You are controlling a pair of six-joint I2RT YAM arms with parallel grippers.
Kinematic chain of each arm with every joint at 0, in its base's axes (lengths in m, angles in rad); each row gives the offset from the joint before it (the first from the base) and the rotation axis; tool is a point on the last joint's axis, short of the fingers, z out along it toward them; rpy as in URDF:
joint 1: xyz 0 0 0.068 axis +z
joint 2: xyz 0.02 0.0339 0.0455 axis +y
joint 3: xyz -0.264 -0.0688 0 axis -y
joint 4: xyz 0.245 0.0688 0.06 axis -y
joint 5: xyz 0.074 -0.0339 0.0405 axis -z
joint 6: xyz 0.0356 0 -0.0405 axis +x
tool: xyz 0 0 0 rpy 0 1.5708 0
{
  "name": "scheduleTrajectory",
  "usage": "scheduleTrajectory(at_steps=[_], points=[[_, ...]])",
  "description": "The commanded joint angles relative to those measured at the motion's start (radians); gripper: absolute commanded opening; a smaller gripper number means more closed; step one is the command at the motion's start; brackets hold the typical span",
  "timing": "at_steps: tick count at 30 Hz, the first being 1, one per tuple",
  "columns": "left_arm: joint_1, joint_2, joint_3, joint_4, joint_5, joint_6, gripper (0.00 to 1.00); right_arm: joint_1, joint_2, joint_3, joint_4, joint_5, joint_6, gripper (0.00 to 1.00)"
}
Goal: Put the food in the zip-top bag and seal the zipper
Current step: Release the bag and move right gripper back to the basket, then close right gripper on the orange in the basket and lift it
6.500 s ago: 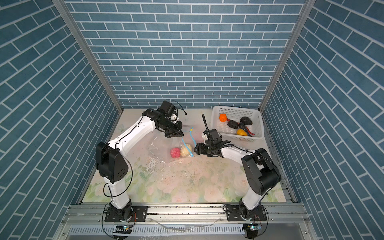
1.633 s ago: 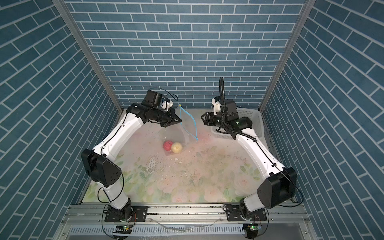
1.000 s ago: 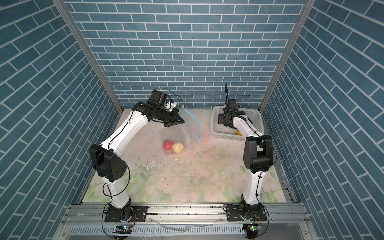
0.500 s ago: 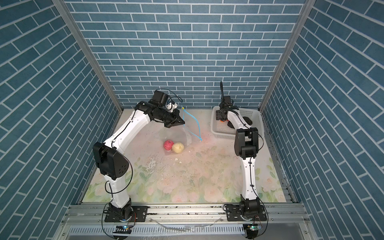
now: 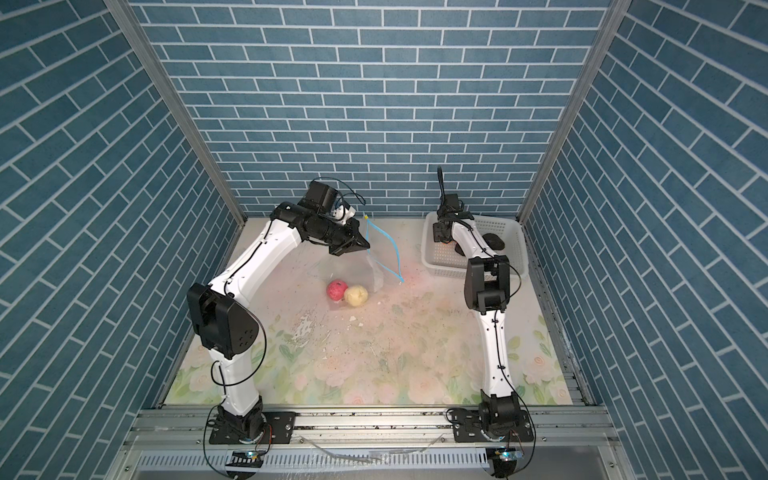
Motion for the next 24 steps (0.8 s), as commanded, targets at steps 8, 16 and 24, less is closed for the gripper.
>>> scheduleTrajectory(at_steps=[8,16,24], points=[[-0.003,0.01,0.028,-0.018,0.005,0.017,0.0,-0.008,0.028,0.053,-0.001,0.0,0.004,0.58],[-0.003,0.009,0.023,-0.02,0.0,0.018,0.0,-0.009,-0.019,0.022,-0.002,-0.028,0.028,0.54],[-0.003,0.003,0.022,-0.026,-0.009,0.017,0.0,-0.007,-0.1,-0.053,0.023,-0.053,0.054,0.52]])
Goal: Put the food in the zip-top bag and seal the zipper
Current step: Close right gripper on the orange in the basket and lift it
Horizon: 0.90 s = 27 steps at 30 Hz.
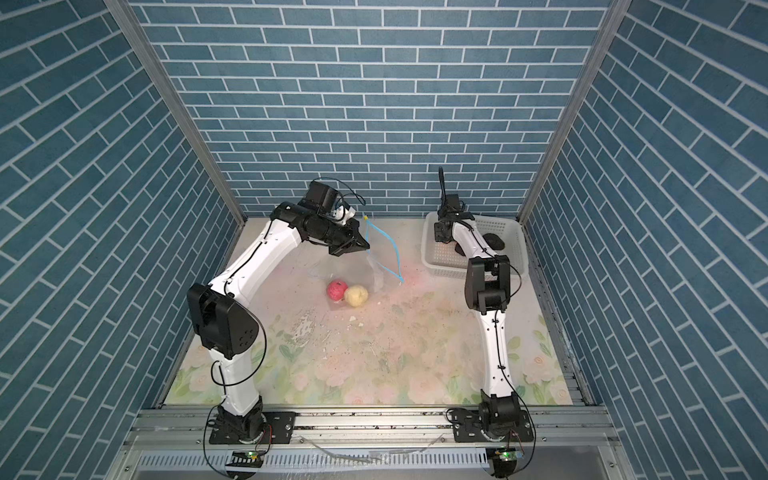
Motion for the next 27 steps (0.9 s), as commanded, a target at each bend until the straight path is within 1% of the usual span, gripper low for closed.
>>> scheduleTrajectory(at_steps=[1,6,15,20,27], points=[[-0.003,0.001,0.021,-0.019,-0.009,0.014,0.0,-0.003,-0.095,-0.043,0.011,-0.022,0.03,0.52],[-0.003,0.0,0.016,-0.022,-0.013,0.014,0.0,-0.004,-0.179,-0.154,0.05,-0.042,0.058,0.51],[-0.004,-0.009,0.016,-0.027,-0.02,0.009,0.0,0.002,-0.422,-0.451,0.168,-0.095,0.117,0.5],[-0.004,-0.011,0.007,-0.019,-0.022,0.002,0.0,0.012,-0.548,-0.588,0.184,-0.122,0.141,0.5],[-0.007,-0.009,0.01,-0.016,-0.019,-0.003,0.0,0.042,-0.701,-0.717,0.19,-0.149,0.167,0.49]])
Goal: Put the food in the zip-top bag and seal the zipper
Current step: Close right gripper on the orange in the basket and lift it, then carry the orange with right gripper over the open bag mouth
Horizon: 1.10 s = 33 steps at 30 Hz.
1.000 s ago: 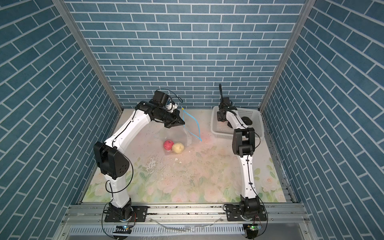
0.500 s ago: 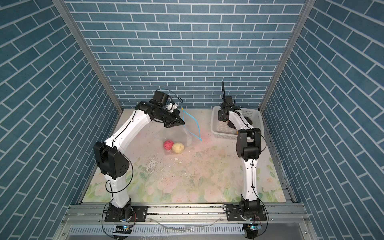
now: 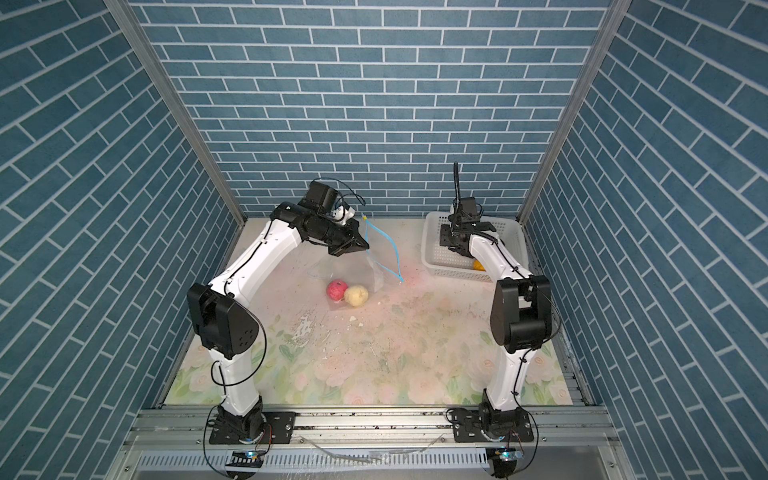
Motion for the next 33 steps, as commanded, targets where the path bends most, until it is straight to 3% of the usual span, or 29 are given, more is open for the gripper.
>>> scheduleTrajectory(at_steps=[1,13,22,33], points=[[-0.006,-0.011,0.01,-0.014,-0.007,0.0,0.0,0.021,-0.092,-0.058,0.01,-0.033,0.036,0.49],[-0.016,-0.014,0.015,-0.02,-0.01,-0.007,0.0,0.093,-0.291,-0.201,0.053,-0.216,0.053,0.48],[-0.025,-0.014,0.021,-0.018,-0.012,-0.007,0.0,0.196,-0.385,-0.176,-0.054,-0.239,-0.047,0.48],[-0.03,-0.028,0.003,-0.012,-0.017,-0.008,0.0,0.288,-0.39,-0.081,-0.147,-0.229,-0.088,0.48]])
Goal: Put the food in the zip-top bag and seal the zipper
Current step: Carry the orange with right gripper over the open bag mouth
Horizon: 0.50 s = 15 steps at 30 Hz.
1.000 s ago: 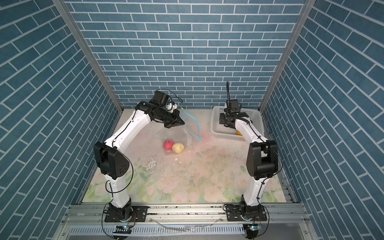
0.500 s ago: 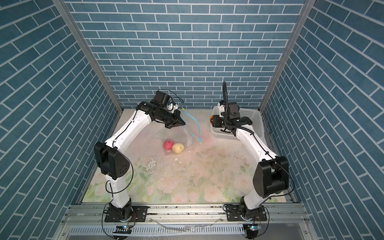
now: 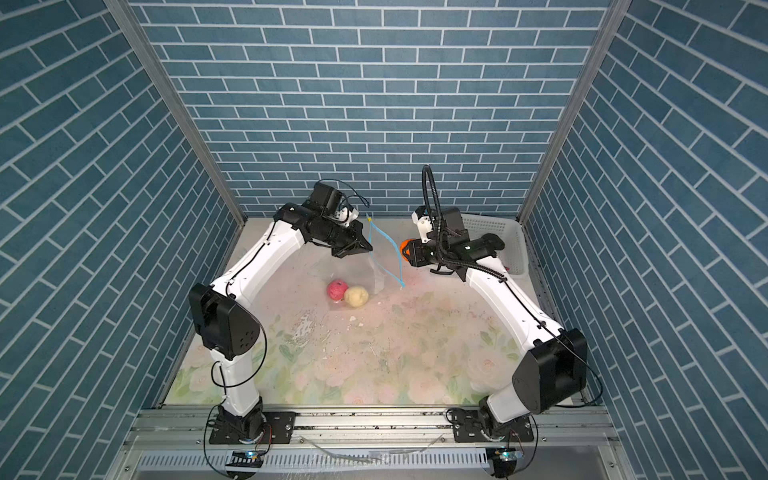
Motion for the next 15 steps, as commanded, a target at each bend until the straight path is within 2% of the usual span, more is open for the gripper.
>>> scheduleTrajectory(at_steps=[1,15], points=[[-0.005,-0.029,0.003,-0.012,-0.009,0.002,0.0,0.027,-0.016,0.077,-0.04,-0.009,-0.05,0.48],[-0.017,-0.03,0.008,-0.012,-0.012,-0.003,0.0,0.092,0.005,0.131,-0.064,0.004,-0.07,0.48]])
